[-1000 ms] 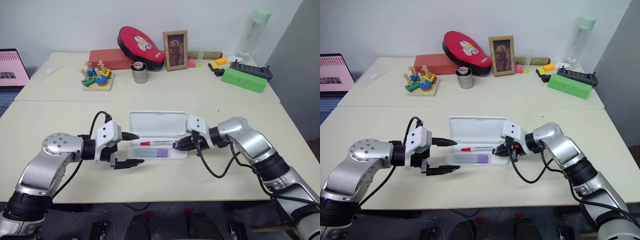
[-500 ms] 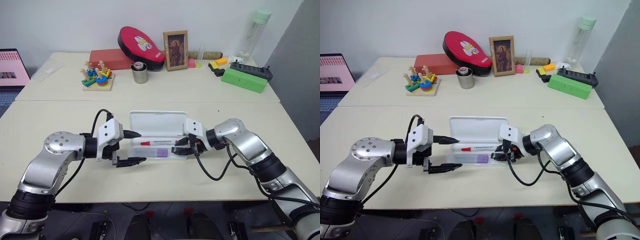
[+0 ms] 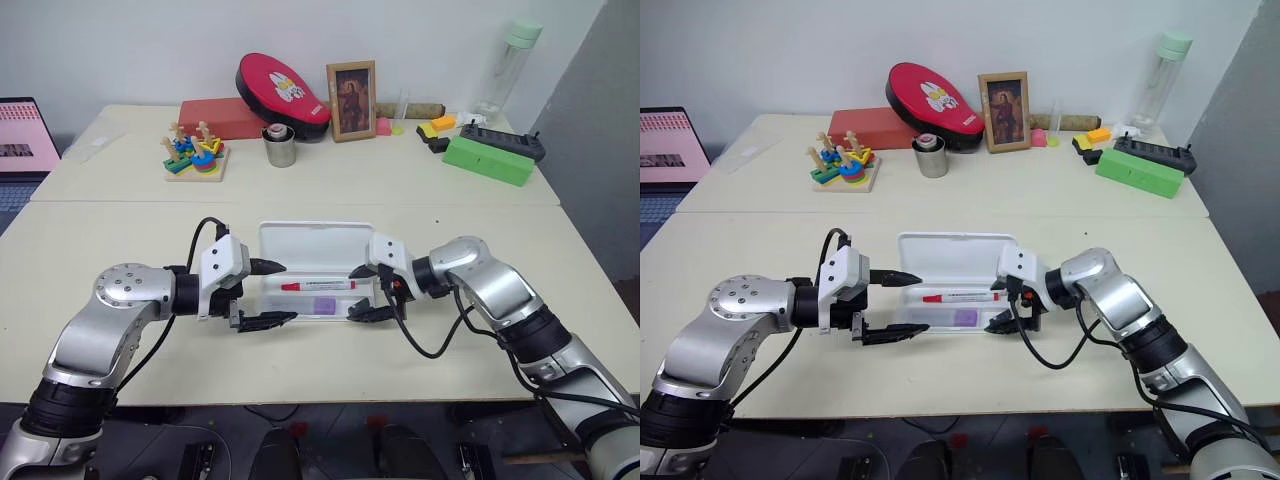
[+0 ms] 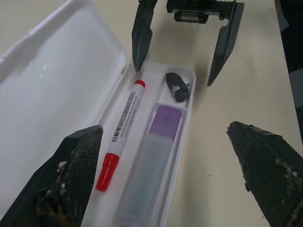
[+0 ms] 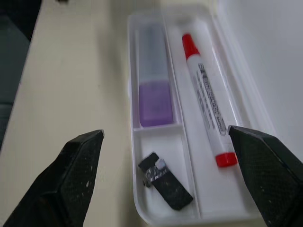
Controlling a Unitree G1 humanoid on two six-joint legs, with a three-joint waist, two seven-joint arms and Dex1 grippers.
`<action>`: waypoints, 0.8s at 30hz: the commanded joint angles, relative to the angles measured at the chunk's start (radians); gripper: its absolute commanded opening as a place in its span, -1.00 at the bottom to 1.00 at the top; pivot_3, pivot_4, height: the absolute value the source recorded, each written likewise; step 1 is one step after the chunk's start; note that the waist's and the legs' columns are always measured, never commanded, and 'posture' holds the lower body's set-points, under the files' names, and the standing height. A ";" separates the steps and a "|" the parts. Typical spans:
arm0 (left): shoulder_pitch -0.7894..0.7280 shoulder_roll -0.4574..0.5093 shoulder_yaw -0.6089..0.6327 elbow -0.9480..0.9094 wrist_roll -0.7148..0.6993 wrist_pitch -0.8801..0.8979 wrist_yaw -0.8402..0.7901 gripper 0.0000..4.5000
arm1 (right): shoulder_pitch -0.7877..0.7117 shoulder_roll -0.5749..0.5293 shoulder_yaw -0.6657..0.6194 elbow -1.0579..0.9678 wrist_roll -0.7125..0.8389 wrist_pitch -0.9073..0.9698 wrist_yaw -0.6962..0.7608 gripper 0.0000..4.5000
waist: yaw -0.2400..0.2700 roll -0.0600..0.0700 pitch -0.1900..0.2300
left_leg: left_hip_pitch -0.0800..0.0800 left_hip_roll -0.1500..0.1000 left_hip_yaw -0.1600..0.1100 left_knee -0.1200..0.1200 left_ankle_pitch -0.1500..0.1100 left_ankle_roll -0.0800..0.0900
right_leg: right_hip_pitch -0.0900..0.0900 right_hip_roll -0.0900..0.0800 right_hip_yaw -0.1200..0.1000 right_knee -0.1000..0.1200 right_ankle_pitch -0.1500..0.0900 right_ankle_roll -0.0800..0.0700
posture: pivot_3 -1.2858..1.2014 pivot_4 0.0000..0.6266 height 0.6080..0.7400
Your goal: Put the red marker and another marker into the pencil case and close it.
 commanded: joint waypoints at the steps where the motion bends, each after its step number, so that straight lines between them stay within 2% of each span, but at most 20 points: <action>1: -0.007 -0.037 0.086 -0.045 -0.065 0.039 0.081 1.00 | -0.094 0.017 -0.135 -0.051 0.114 0.038 0.014 0.96 | 0.000 0.000 0.000 | 0.000 0.000 0.000 0.000 0.000 0.000 | 0.000 0.000 0.000 0.000 0.000 0.000 | 0.03 -0.52 1.00; 4: -0.024 -0.105 0.165 -0.027 -0.106 0.098 0.220 1.00 | -0.218 0.079 -0.198 0.088 0.085 0.016 -0.111 0.96 | -0.002 0.000 0.000 | 0.001 0.000 0.000 0.000 0.000 0.000 | 0.000 0.000 0.000 0.000 0.000 0.000 | 0.03 -0.52 1.00; 8: -0.048 -0.202 0.276 -0.054 -0.227 0.194 0.371 1.00 | -0.352 0.159 -0.219 0.338 -0.002 -0.013 -0.281 0.68 | -0.007 -0.002 -0.001 | 0.002 0.000 0.000 0.000 0.000 0.000 | 0.001 0.000 0.000 0.002 0.000 0.000 | 0.03 -0.52 1.00; 11: -0.037 -0.215 0.305 -0.084 -0.230 0.197 0.426 1.00 | -0.418 0.207 -0.224 0.499 -0.047 -0.050 -0.371 0.31 | -0.007 -0.005 -0.003 | 0.001 0.000 -0.001 0.000 0.000 0.000 | 0.001 0.000 -0.001 0.001 0.000 0.000 | 0.03 -0.52 1.00; 16: -0.017 -0.207 0.335 -0.111 -0.242 0.200 0.473 1.00 | -0.469 0.249 -0.206 0.669 -0.108 -0.131 -0.415 -0.19 | -0.004 -0.004 -0.002 | 0.000 0.000 0.000 -0.001 0.000 0.000 | -0.001 -0.001 -0.001 0.000 0.001 -0.002 | 0.03 -0.52 1.00; 22: 0.010 -0.191 0.332 -0.141 -0.264 0.211 0.485 1.00 | -0.470 0.280 -0.176 0.757 -0.164 -0.191 -0.388 -0.90 | -0.011 -0.004 -0.002 | 0.000 0.000 0.000 -0.002 0.000 0.000 | -0.001 0.000 -0.001 0.001 0.001 -0.002 | 0.03 -0.52 1.00; 23: 0.013 -0.189 0.332 -0.145 -0.268 0.214 0.485 1.00 | -0.463 0.280 -0.167 0.752 -0.170 -0.191 -0.372 -0.99 | -0.012 -0.004 -0.002 | 0.000 0.000 0.000 -0.002 0.000 0.000 | -0.001 0.000 -0.001 0.001 0.001 -0.002 | 0.03 -0.52 1.00; 24: 0.017 -0.186 0.331 -0.150 -0.272 0.218 0.482 1.00 | -0.452 0.278 -0.155 0.738 -0.175 -0.187 -0.350 -0.99 | -0.012 -0.004 -0.002 | 0.000 0.000 0.000 -0.002 0.000 0.000 | -0.001 0.000 -0.001 0.001 0.001 -0.002 | 0.03 -0.52 1.00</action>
